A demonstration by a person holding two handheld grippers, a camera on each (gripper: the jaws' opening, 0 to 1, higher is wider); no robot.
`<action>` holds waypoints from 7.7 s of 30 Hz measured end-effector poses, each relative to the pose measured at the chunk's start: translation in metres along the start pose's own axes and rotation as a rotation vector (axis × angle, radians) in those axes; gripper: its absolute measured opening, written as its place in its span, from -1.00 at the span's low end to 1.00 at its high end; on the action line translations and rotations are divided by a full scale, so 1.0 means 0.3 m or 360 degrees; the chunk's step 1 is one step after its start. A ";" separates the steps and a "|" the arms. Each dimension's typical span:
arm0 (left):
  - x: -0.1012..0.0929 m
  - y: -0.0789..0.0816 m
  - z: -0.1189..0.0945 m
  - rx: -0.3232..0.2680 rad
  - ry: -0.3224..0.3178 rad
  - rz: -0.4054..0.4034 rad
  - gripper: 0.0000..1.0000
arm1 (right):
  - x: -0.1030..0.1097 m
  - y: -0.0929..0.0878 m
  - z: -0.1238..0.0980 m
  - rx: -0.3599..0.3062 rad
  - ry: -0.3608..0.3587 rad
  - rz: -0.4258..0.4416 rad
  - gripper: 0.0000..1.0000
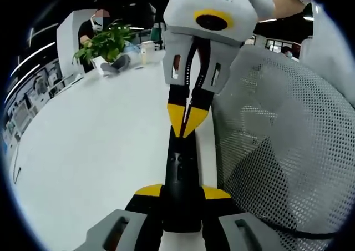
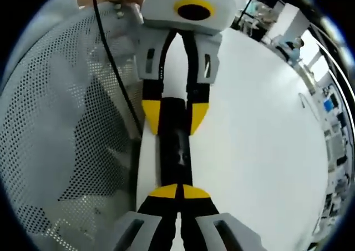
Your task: Press the specified remote control buttons in sequence, fully releasing each button before pressing the next.
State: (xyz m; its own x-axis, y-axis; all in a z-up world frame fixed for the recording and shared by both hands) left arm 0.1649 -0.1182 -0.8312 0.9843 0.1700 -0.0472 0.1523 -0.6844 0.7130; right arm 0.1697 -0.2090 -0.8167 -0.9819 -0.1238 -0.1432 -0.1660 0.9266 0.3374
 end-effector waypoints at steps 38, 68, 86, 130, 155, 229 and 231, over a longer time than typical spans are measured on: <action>-0.001 0.003 0.010 0.0008 0.0012 -0.0019 -0.53 | 0.027 -0.010 -0.012 -0.0170 -0.0061 0.0278 -0.97; 0.005 0.002 0.006 -0.0009 0.0001 -0.0018 -0.53 | -0.007 0.010 0.006 -0.0243 0.0003 0.0281 -0.91; 0.002 0.001 0.004 -0.0020 -0.0006 0.0006 -0.53 | -0.003 0.011 0.005 -0.0274 0.0004 0.0270 -0.90; 0.003 0.003 0.009 -0.0018 -0.0001 0.0005 -0.53 | -0.023 0.041 0.017 -0.0099 0.0075 0.0111 -1.00; 0.002 0.002 0.007 -0.0019 -0.0003 0.0006 -0.53 | -0.012 0.059 0.026 -0.0068 0.0145 0.0080 -1.00; 0.002 0.004 0.011 -0.0019 -0.0008 0.0010 -0.53 | 0.001 -0.009 0.000 0.0030 0.0061 0.0180 -1.00; 0.002 0.003 0.011 -0.0019 -0.0007 0.0010 -0.53 | 0.000 -0.013 -0.001 -0.0042 0.0048 0.0299 -1.00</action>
State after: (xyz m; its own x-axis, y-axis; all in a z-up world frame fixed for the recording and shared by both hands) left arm 0.1660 -0.1212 -0.8328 0.9857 0.1623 -0.0459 0.1451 -0.6771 0.7214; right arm 0.1704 -0.2127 -0.8176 -0.9981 0.0397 -0.0473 0.0188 0.9249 0.3797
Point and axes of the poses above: the point that each gripper's makers call its tool centre point, and the gripper's own axes: z roughly forward along the fingers, x roughly to its left, y roughly out of its top, the point moved 4 cm from there along -z, roughly backward along the fingers, and after that the axes turned 2 degrees about -z, right-handed, at the moved point
